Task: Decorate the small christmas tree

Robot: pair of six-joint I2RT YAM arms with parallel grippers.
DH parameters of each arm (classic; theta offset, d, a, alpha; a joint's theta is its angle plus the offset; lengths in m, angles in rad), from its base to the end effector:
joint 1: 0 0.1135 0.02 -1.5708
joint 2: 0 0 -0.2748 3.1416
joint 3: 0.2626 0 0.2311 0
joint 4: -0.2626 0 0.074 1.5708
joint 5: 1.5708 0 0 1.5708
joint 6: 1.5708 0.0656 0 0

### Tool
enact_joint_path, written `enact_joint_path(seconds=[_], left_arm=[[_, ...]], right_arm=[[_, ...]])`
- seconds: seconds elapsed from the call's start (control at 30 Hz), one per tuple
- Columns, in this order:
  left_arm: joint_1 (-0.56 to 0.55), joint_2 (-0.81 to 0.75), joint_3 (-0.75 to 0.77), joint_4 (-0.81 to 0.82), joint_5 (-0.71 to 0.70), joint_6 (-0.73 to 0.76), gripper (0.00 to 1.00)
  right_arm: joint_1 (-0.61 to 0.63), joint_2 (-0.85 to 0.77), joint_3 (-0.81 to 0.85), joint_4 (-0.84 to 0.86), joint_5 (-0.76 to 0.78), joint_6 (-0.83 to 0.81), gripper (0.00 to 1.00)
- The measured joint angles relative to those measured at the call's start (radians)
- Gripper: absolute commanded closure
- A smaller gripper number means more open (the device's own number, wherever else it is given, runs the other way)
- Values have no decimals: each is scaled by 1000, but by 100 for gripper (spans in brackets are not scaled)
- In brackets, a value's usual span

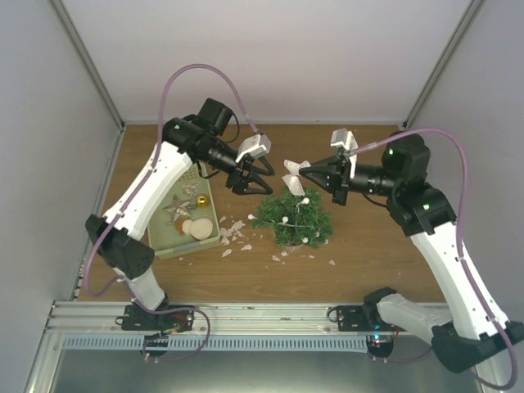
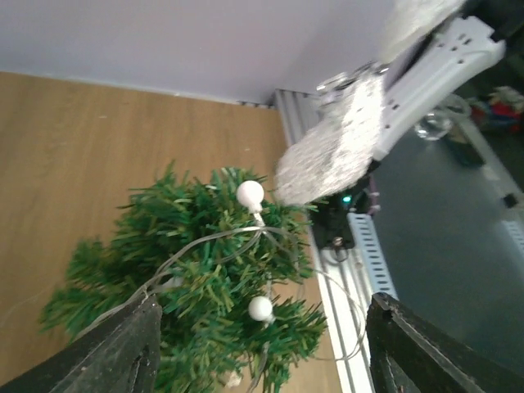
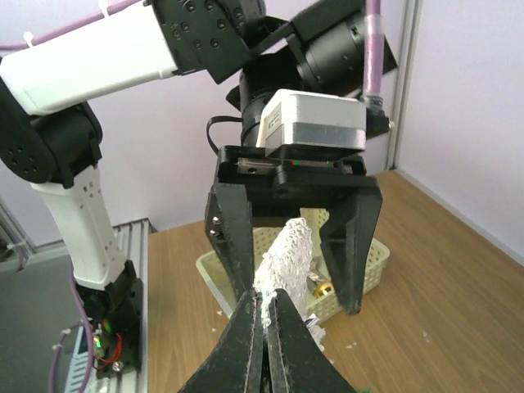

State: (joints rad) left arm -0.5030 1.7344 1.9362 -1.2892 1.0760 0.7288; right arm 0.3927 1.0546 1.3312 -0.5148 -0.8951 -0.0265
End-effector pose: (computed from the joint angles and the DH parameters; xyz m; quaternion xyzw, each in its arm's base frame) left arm 0.2528 -0.2050 0.3950 0.5818 0.6097 -0.4712 0.2603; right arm 0.1601 0.1217 0.4440 -0.4091 0.6375 0.4360 0.4860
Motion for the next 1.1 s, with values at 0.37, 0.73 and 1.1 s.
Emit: enact_joint_path(seconds=[0.37, 0.73, 1.1], left_arm=[[35, -230, -179, 257, -325, -116, 27], [117, -251, -266, 383, -441, -162, 26], [209, -256, -298, 396, -434, -161, 26]], right_arm=[[0, -76, -100, -11, 21, 116, 99], [14, -33, -37, -208, 145, 122, 100], [241, 62, 39, -302, 302, 163, 100]])
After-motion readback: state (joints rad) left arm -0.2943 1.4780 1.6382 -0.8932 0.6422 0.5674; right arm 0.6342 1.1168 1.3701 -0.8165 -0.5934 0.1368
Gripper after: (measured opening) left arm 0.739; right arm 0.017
